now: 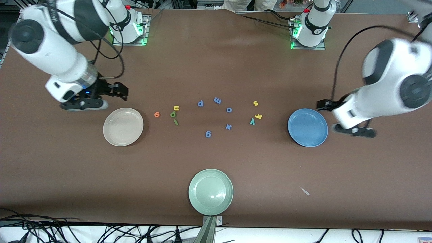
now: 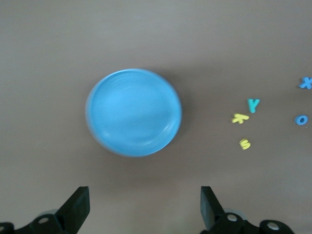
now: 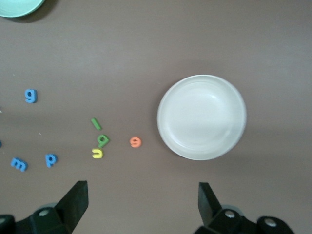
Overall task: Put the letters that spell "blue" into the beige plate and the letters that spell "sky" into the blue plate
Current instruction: 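Reach the right gripper to the orange e while the left gripper reaches the yellow k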
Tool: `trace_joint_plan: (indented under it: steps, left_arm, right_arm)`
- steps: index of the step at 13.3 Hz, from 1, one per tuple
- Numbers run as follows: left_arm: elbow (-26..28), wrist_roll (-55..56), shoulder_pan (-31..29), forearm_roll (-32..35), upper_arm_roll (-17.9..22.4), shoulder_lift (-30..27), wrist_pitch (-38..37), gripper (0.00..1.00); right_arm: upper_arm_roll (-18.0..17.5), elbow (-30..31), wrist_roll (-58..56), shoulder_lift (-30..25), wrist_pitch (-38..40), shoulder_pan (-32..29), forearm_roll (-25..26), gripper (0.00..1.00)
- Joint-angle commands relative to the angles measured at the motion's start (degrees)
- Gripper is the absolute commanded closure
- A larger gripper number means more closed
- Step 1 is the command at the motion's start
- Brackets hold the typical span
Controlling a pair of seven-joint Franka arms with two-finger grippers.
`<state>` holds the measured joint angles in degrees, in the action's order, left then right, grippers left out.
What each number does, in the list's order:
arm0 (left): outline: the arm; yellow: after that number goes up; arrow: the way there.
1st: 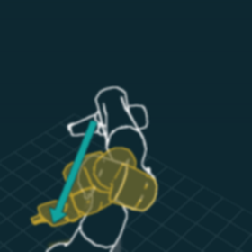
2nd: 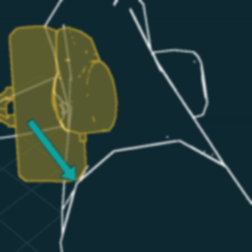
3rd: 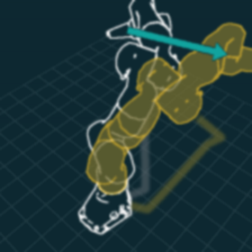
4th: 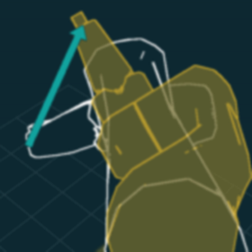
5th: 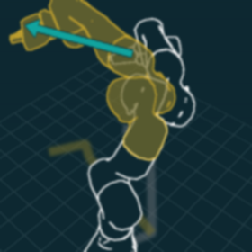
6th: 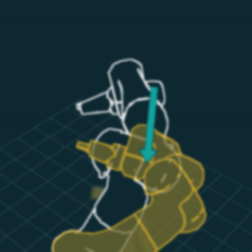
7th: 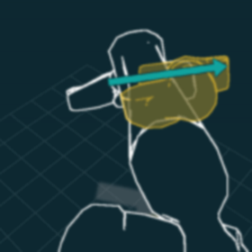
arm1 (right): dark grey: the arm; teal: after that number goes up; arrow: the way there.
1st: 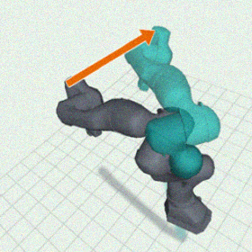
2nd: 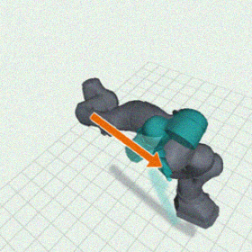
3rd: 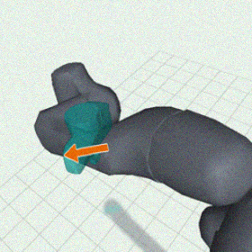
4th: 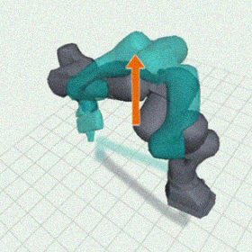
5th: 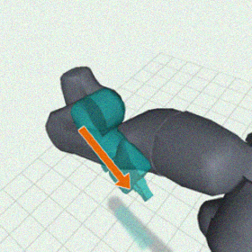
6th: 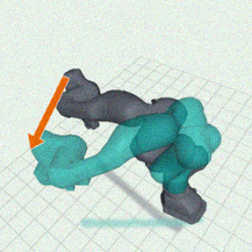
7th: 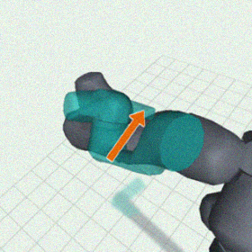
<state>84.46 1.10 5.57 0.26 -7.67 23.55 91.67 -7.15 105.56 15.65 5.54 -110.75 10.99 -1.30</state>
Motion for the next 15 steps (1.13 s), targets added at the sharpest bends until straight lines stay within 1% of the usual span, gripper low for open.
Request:
trace_joint_plan:
  steps: [1,2,3,5,7,9,10,11,13,14,15]
  left_arm:
    - [-3.78,-0.05,3.91,-2.01,0.03,6.59,2.70,0.00]
    - [-3.25,1.52,6.54,-1.93,-0.06,7.99,3.68,0.00]
    - [-2.46,4.58,7.61,-1.85,-0.15,9.31,5.17,0.00]
    - [2.09,7.16,10.85,-1.67,-0.06,10.20,11.48,0.00]
    - [7.28,7.43,11.66,-1.58,-0.15,10.20,17.55,0.00]
    - [12.29,10.48,13.67,0.25,-0.15,10.20,22.83,0.00]
    - [14.31,13.11,14.46,1.05,-0.23,10.37,26.33,0.00]
    - [16.85,14.45,15.17,1.06,-0.24,10.38,30.11,0.00]
    - [19.42,14.81,15.17,1.06,-0.32,10.20,33.74,0.00]
    - [19.69,14.81,15.17,1.06,-0.32,10.03,33.75,0.04]
    - [20.30,14.81,15.17,1.06,-0.32,9.85,33.75,0.12]
  right_arm:
    - [-4.08,7.26,6.48,0.78,-10.32,-0.36,0.95,0.00]
    - [-5.23,9.81,7.28,1.57,-14.71,-0.27,0.95,0.00]
    - [-5.76,12.71,7.72,2.19,-18.76,-0.27,0.95,0.00]
    - [-5.94,16.41,7.82,5.43,-26.33,-0.27,1.04,0.00]
    - [-6.12,18.44,7.21,8.69,-31.96,-0.36,1.39,0.00]
    - [-5.86,20.55,7.12,11.67,-38.46,-0.45,4.36,0.00]
    - [-5.68,20.47,7.11,13.17,-39.62,-0.45,4.64,0.00]
    - [-5.59,20.38,7.03,13.44,-39.89,-0.71,5.60,0.00]
    - [-5.33,20.30,7.11,14.40,-40.07,-0.89,7.45,0.00]
    - [-4.72,20.30,7.11,15.45,-40.77,-0.97,8.84,0.00]
    - [-4.19,20.56,7.11,15.99,-41.64,-0.97,9.73,0.00]
